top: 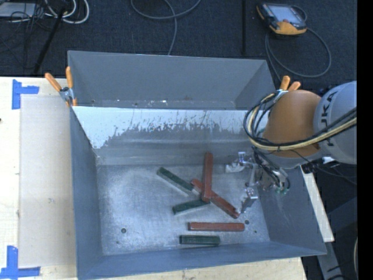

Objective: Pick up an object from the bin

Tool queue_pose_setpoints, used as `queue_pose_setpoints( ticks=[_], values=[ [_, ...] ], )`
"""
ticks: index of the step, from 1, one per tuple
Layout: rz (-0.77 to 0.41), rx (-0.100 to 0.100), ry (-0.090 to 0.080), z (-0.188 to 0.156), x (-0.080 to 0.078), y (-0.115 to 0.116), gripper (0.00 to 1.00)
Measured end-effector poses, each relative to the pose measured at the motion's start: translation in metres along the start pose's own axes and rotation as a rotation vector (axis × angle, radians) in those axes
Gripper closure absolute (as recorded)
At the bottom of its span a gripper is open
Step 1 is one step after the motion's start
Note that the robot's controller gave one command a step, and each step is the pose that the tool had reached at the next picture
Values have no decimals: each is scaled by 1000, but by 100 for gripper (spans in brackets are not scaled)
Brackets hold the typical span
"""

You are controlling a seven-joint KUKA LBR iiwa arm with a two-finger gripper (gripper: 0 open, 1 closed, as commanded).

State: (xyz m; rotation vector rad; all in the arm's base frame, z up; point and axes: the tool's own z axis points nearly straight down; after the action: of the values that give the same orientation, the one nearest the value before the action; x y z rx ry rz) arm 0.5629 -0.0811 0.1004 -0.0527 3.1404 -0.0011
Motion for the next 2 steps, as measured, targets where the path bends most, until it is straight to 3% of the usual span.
queue_pose_setpoints(
  ticks=[1,2],
  values=[
    [-81,1,-13,25,50,10,100],
    [-82,2,-13,25,50,10,100]
  ],
)
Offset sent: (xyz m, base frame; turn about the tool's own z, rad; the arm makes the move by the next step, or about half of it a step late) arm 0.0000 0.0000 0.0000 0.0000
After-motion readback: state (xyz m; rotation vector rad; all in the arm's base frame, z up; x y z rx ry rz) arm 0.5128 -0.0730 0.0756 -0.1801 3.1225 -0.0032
